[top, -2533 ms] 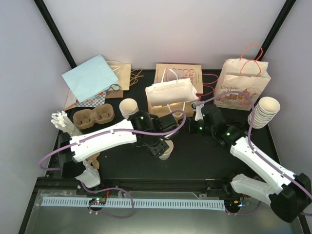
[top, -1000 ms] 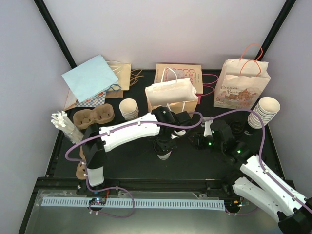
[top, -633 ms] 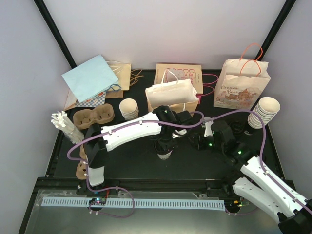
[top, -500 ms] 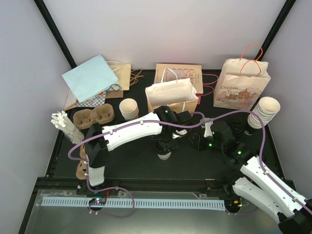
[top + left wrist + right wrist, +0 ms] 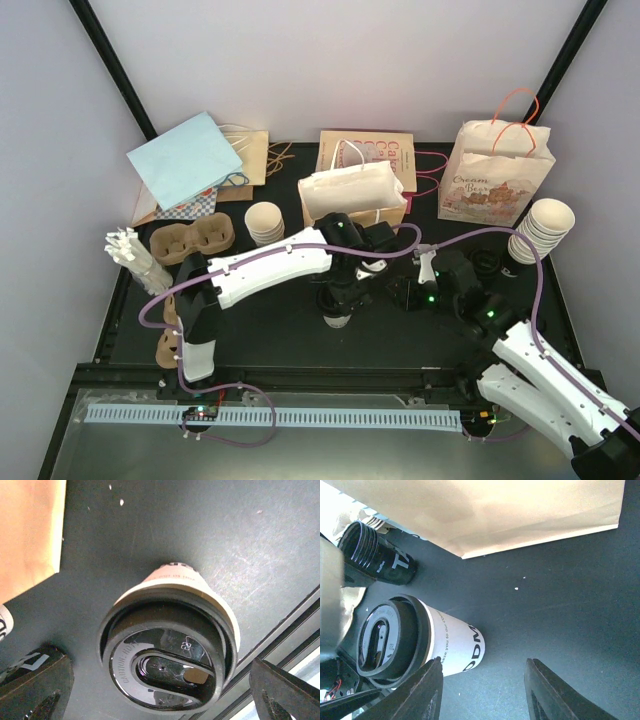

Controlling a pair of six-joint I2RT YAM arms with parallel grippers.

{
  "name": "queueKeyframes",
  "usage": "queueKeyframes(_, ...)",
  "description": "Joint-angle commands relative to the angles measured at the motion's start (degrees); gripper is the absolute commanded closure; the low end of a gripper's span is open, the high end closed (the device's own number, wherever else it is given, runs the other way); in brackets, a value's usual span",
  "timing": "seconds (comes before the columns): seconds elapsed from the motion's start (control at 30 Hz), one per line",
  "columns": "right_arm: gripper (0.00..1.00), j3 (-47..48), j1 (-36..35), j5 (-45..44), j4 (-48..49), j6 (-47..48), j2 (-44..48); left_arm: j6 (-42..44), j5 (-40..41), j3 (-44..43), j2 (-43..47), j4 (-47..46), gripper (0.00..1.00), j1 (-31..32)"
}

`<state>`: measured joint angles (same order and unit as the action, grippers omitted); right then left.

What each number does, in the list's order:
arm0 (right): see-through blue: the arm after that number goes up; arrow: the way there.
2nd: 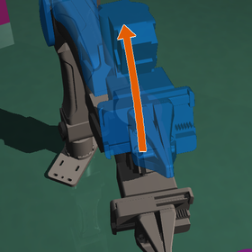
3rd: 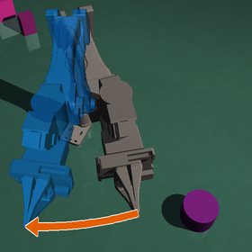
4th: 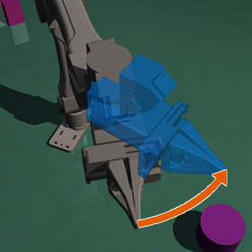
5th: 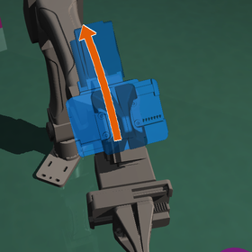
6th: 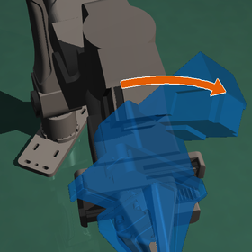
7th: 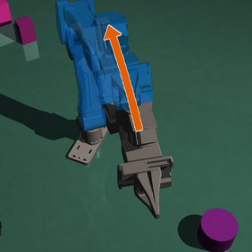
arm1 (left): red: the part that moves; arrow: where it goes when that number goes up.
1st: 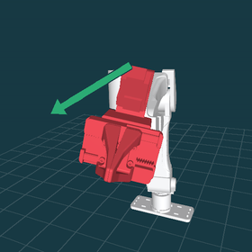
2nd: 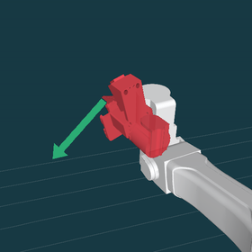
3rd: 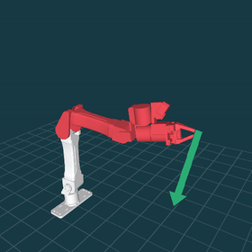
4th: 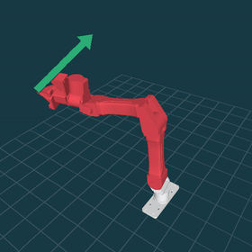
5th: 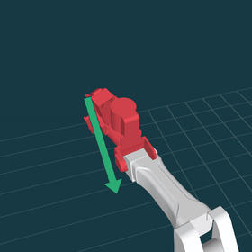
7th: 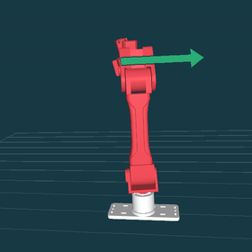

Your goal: Pack the takeout coffee

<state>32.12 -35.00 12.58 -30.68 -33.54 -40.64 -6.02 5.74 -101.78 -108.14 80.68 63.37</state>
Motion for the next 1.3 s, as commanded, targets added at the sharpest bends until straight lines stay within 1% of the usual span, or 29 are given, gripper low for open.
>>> queueKeyframes(0.0, 0.53, -0.3, 0.1, 0.3, -0.7, -0.1, 0.9, 0.0, -1.0, -4.8, 1.5, 0.4, 0.01, -0.3)
queueKeyframes(0.17, 0.53, -0.4, 0.1, 0.7, -0.6, 0.6, 0.8, -2.8, -1.6, -4.0, 7.5, -1.4, 0.01, -0.1)
queueKeyframes(0.3, 0.52, -0.4, 0.0, 1.3, -0.4, 1.2, -0.1, -6.2, -2.5, 1.2, 15.4, -6.2, 0.01, 0.0)
queueKeyframes(0.4, 0.52, -0.4, -0.2, 1.8, 0.1, 1.7, -0.6, -8.6, -4.6, 8.2, 24.5, -11.7, 0.01, 0.0)
queueKeyframes(0.5, 0.52, 0.1, -0.6, 1.4, 0.0, 2.5, -0.8, -12.0, -4.7, 18.3, 35.4, -19.2, 0.01, 0.0)
queueKeyframes(0.63, 0.52, 2.6, -1.1, -0.4, -1.7, 4.7, -0.9, -18.7, -1.6, 32.8, 51.5, -29.8, 0.01, -0.6)
queueKeyframes(0.73, 0.52, 5.2, -1.1, -4.4, -4.0, 4.9, -1.3, -23.4, -0.3, 39.2, 60.4, -32.2, 0.01, -2.5)
queueKeyframes(0.83, 0.51, 5.9, -1.0, -7.0, -3.6, 3.0, -1.5, -26.1, -1.4, 43.6, 66.1, -32.4, 0.01, -4.7)
queueKeyframes(0.97, 0.52, 4.5, -1.0, -6.6, -0.8, 0.6, -0.3, -28.7, -5.1, 49.4, 70.4, -33.6, 0.01, -7.7)
queueKeyframes(1.0, 0.33, 4.9, -1.0, -6.1, -1.5, 1.7, 0.1, -29.2, -6.4, 51.0, 71.4, -34.5, 0.01, -8.7)
queueKeyframes(1.03, 0.24, 5.2, -1.0, -5.1, -1.8, 2.8, 0.4, -29.9, -7.9, 52.7, 72.4, -35.5, 0.01, -9.8)
queueKeyframes(1.07, 0.21, 5.7, -1.0, -3.7, -1.6, 4.0, 0.4, -30.4, -10.0, 54.2, 73.6, -37.4, 0.01, -11.1)
queueKeyframes(1.1, 0.21, 6.5, -1.0, -2.1, -1.7, 5.0, 0.1, -30.9, -12.3, 56.3, 74.5, -39.3, 0.01, -12.4)
queueKeyframes(1.13, 0.24, 7.6, -1.1, -1.0, -2.2, 5.6, -0.7, -31.4, -14.8, 58.4, 75.2, -41.5, 0.02, -13.8)
queueKeyframes(1.2, 0.26, 9.5, -1.7, -1.0, -4.0, 6.8, -3.7, -32.8, -21.1, 62.6, 75.6, -46.7, 0.1, -17.3)
queueKeyframes(1.27, 0.27, 11.2, -4.2, -2.7, -4.8, 7.6, -6.9, -34.4, -26.8, 66.6, 74.7, -51.6, 0.21, -20.3)
